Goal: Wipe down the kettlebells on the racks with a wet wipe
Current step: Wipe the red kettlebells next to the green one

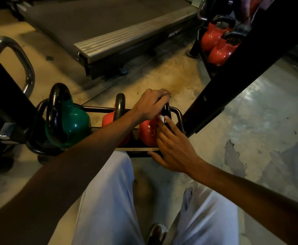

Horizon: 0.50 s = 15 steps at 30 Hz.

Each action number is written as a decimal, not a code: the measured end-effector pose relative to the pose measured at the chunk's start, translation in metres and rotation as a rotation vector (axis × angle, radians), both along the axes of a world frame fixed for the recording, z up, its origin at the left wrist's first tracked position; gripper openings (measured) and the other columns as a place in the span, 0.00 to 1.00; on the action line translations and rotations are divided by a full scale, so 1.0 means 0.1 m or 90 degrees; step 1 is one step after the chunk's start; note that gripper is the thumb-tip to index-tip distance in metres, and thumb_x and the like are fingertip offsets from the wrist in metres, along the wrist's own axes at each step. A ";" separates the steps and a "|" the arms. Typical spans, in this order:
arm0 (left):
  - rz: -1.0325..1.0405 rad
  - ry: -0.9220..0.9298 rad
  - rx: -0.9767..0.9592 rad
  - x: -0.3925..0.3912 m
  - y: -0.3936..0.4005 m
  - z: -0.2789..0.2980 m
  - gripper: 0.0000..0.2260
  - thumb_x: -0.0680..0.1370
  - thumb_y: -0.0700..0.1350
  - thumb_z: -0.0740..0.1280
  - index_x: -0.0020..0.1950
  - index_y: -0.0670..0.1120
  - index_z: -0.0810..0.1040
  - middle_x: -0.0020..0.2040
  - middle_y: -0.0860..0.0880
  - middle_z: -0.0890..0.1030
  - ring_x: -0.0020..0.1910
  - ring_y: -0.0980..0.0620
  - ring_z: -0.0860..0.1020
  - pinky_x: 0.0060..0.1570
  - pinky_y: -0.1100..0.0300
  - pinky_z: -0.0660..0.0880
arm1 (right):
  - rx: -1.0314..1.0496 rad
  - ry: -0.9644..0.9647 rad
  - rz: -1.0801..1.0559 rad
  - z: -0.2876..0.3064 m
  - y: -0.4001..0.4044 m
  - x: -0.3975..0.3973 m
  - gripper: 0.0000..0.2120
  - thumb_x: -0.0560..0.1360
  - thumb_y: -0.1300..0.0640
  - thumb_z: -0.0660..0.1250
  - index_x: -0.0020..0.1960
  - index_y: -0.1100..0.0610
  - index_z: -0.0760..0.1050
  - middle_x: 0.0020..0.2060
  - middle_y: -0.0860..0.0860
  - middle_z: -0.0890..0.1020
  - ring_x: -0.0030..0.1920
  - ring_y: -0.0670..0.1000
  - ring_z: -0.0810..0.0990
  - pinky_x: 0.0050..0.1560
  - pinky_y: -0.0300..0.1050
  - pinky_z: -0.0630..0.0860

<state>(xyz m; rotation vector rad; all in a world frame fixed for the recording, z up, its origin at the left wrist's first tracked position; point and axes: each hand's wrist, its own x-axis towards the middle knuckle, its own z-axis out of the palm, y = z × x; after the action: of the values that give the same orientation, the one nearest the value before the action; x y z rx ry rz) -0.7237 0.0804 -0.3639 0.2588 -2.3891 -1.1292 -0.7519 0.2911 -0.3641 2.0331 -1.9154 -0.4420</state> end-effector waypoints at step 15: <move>0.008 -0.022 0.027 0.02 0.01 0.02 0.24 0.82 0.53 0.57 0.66 0.41 0.84 0.69 0.44 0.81 0.73 0.53 0.75 0.74 0.51 0.70 | -0.345 -1.309 -0.480 0.35 -0.45 -0.09 0.15 0.85 0.46 0.61 0.58 0.51 0.84 0.54 0.51 0.86 0.58 0.51 0.82 0.63 0.51 0.77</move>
<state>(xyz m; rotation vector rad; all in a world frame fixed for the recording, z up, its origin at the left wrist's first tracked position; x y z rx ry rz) -0.7222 0.0819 -0.3616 0.3083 -2.3921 -1.1798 -0.7606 0.2460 -0.3288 0.8272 -2.8014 2.6046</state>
